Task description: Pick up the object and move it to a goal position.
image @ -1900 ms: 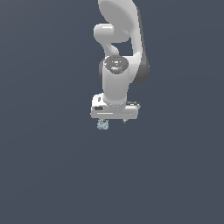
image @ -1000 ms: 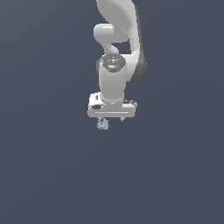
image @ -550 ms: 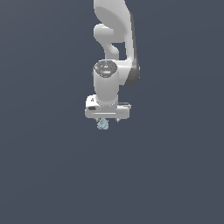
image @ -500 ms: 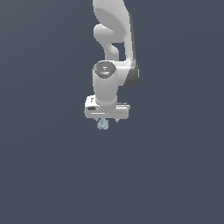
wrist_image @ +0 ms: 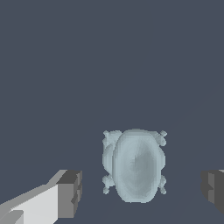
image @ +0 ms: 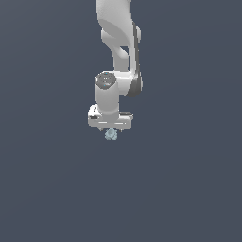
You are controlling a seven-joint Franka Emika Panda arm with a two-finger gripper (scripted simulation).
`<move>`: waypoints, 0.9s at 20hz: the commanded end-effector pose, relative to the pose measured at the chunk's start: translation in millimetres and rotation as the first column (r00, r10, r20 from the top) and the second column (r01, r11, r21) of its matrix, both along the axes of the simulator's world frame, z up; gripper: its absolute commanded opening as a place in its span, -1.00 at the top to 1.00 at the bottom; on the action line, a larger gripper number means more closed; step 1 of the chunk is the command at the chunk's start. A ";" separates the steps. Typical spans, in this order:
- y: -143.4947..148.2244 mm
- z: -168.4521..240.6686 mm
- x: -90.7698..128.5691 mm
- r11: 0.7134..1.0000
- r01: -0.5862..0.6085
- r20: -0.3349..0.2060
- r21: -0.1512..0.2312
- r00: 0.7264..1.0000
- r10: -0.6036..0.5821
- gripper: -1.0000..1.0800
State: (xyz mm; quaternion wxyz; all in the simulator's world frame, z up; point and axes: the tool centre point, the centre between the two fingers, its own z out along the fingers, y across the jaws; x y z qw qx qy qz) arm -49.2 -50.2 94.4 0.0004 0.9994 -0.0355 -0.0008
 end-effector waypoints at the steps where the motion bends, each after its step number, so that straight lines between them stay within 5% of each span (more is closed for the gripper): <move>1: -1.8 -2.7 -2.3 1.000 0.004 0.002 0.001 1.000 -0.004 -0.92; 18: -1.8 -50.8 -3.2 1.000 0.004 0.001 0.001 1.000 -0.004 -0.92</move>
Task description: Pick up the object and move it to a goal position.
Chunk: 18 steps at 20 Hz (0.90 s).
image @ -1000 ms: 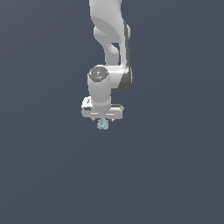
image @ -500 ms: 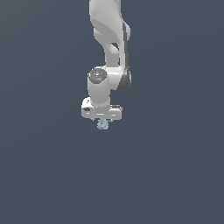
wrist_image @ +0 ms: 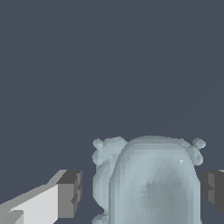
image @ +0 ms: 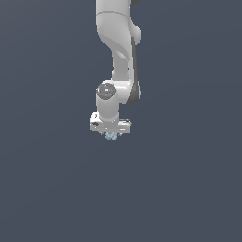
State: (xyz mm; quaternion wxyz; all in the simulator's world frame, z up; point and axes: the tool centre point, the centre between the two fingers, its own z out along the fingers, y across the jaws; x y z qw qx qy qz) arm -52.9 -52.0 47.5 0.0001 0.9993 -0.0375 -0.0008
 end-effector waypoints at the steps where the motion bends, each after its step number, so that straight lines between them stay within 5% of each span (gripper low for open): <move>1: 0.0 -5.3 0.7 1.000 0.000 0.001 0.000 1.000 0.000 -0.92; 3: -0.1 -6.3 0.9 1.000 0.000 0.001 0.000 1.000 0.000 -0.92; 4: -0.1 -6.3 0.9 1.000 0.000 0.001 0.000 1.000 0.000 1.00; 18: 1.9 -2.8 3.8 1.000 0.005 0.013 -0.003 1.000 -0.005 1.00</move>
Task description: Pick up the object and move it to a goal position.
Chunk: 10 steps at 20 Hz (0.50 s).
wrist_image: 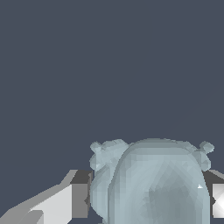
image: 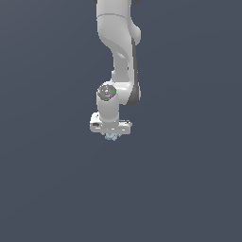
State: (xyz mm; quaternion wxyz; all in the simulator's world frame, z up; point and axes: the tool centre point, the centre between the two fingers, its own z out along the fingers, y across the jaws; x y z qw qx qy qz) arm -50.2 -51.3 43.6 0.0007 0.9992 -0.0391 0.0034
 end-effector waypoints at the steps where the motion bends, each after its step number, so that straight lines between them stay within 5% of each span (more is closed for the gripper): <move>1: 2.4 2.3 2.4 1.000 0.004 0.009 -0.002 1.000 -0.004 1.00; 10: 22.9 23.6 24.0 0.998 0.051 0.098 -0.025 0.994 -0.048 1.00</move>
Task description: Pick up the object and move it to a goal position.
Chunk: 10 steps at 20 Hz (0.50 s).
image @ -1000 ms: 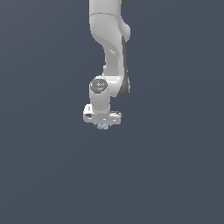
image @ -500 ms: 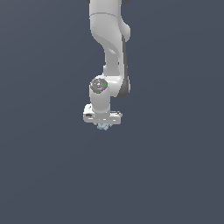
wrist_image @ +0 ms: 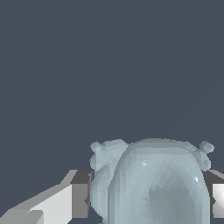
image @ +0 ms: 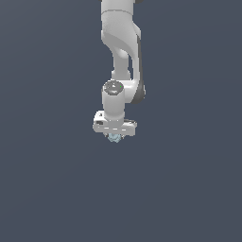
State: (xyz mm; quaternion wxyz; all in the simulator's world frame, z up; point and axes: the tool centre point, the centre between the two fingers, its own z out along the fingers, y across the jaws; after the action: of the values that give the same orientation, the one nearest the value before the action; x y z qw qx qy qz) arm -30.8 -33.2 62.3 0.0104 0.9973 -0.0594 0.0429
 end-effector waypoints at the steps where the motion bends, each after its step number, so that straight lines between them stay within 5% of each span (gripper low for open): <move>1: 7.9 8.3 8.0 1.000 0.016 0.033 -0.008 0.999 -0.016 1.00; 10: 39.9 45.9 40.6 0.995 0.093 0.176 -0.042 0.981 -0.084 1.00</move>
State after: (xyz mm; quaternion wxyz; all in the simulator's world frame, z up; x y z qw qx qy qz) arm 4.4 1.1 101.5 0.0295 0.9877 -0.0971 0.1185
